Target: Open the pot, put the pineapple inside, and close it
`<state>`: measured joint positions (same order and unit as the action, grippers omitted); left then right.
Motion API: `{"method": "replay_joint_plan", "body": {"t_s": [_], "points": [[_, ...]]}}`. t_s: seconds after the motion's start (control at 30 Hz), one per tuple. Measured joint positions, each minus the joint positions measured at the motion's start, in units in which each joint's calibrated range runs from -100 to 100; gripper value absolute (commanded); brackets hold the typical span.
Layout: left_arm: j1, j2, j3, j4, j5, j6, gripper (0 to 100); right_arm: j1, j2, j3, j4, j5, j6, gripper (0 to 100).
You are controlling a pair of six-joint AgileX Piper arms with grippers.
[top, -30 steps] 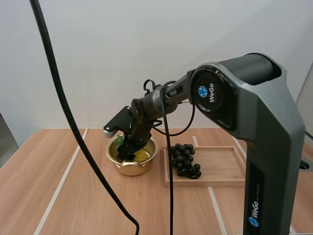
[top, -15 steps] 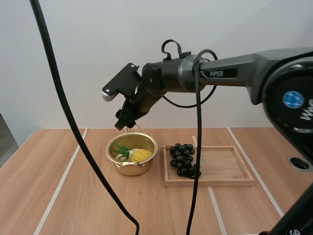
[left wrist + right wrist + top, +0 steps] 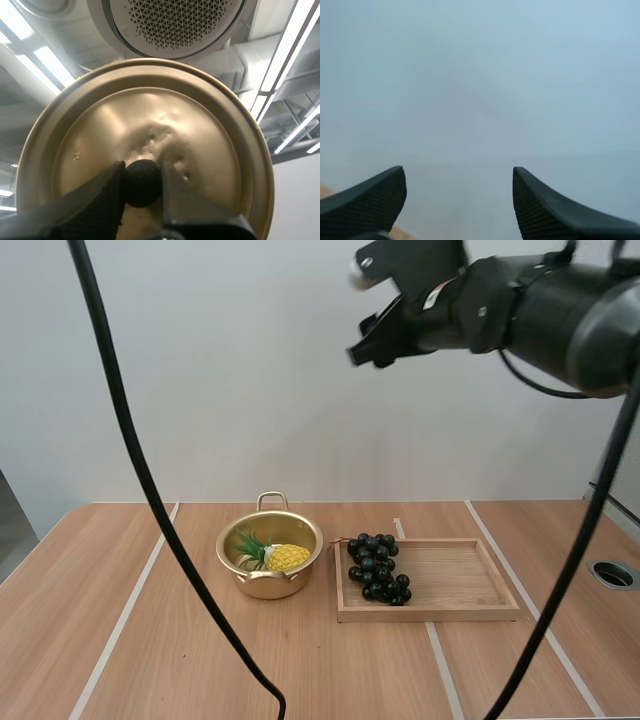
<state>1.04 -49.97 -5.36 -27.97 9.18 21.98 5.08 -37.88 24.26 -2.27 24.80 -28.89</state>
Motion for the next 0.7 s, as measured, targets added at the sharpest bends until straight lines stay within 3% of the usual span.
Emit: {"method": "replay_joint_plan", "body": {"t_s": [0.3, 0.7], "points": [[0.0, 2.5, 0.0, 0.0, 5.7, 0.0, 0, -8.1, -7.6, 0.0, 0.0, -15.9, 15.6, 100], [0.0, 7.5, 0.0, 0.0, 32.4, 0.0, 0, -9.0, -12.4, 0.0, -0.1, -25.3, 17.5, 100]]}}
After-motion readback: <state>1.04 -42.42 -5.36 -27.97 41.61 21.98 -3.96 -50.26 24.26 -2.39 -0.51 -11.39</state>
